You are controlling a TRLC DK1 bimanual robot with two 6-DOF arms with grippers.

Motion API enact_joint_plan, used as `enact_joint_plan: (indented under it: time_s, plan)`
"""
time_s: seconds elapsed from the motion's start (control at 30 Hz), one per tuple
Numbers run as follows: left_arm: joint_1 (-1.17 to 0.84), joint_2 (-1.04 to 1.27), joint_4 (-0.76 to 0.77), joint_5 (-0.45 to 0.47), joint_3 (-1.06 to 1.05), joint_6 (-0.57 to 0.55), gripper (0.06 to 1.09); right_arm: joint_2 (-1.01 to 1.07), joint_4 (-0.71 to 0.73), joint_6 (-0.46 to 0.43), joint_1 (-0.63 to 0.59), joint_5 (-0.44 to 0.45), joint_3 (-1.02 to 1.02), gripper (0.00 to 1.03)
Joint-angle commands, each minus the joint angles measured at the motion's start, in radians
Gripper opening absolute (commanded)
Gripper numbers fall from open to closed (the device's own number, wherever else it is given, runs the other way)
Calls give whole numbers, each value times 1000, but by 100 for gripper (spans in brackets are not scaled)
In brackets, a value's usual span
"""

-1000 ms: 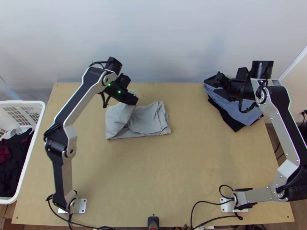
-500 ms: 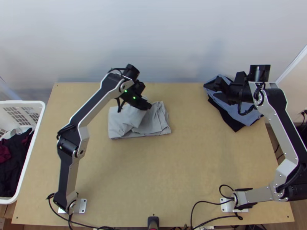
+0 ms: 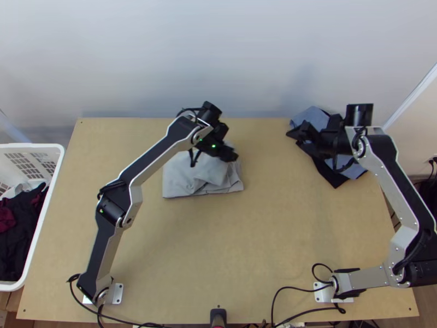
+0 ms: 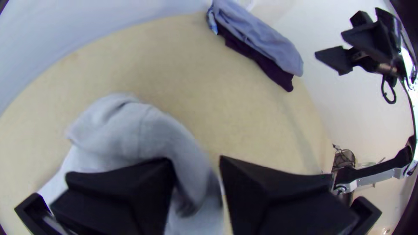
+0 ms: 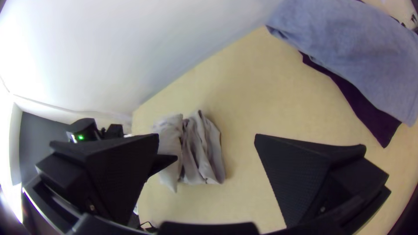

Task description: Fold the t-shirt

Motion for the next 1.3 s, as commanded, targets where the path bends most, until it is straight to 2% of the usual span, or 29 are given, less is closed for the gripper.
enact_joint_plan:
  time_s: [0.0,0.37,0.53,0.67,0.73,0.9,1.27]
  plan:
    - [-12,3,74,19,38,-53,105,-10,16,-19,27,-7,-59,99]
    - [15,-55,-28,19,26,15,105,-13,59,-8,77,4,-88,99]
    - [61,-92,-106,7,-16,100,105,22,70,-17,114,9,-119,99]
    - [87,-160,-127,-134,-105,206,105,83,73,-37,163,7,-170,99]
    - [104,-203,-127,-180,-138,232,105,115,78,-60,178,-11,-180,99]
    - [166,-318,-124,-196,-232,300,105,221,115,-68,191,-74,-160,99]
    - [274,-588,-132,-257,-339,358,105,408,173,-108,226,-194,-62,99]
